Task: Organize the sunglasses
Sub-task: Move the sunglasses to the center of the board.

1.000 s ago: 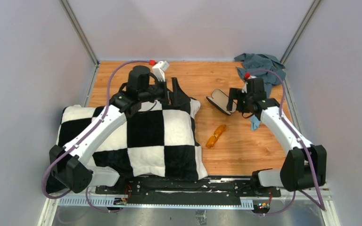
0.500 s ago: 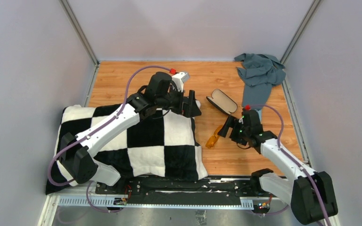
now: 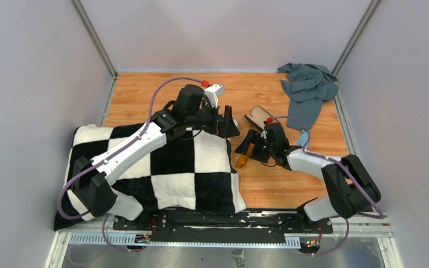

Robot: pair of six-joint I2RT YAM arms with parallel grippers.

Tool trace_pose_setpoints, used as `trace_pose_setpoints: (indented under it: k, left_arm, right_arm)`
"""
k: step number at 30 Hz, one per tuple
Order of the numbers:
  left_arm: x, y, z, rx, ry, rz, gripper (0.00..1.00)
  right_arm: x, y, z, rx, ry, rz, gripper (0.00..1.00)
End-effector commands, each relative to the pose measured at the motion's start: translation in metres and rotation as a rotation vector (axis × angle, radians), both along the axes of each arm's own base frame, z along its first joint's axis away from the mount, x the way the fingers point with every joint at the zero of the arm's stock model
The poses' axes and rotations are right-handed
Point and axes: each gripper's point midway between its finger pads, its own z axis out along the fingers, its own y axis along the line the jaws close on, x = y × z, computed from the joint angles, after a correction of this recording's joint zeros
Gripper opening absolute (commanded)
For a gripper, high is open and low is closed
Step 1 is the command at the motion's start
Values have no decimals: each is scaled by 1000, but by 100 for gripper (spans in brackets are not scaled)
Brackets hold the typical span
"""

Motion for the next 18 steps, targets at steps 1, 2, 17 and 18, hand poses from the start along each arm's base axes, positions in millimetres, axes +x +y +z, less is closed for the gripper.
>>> trace_pose_setpoints:
  k: [1, 2, 17, 18]
  left_arm:
    - [1, 0, 14, -12, -42, 2, 100]
    - [1, 0, 14, -11, -43, 3, 100]
    - [3, -12, 16, 51, -110, 2, 100]
    - [-2, -23, 15, 65, -123, -19, 100]
  right_arm:
    - [17, 36, 10, 67, -51, 76, 89]
    - [19, 40, 7, 62, -45, 83, 89]
    - [21, -159, 52, -438, -145, -409, 100]
    - [19, -178, 52, -437, -143, -480, 100]
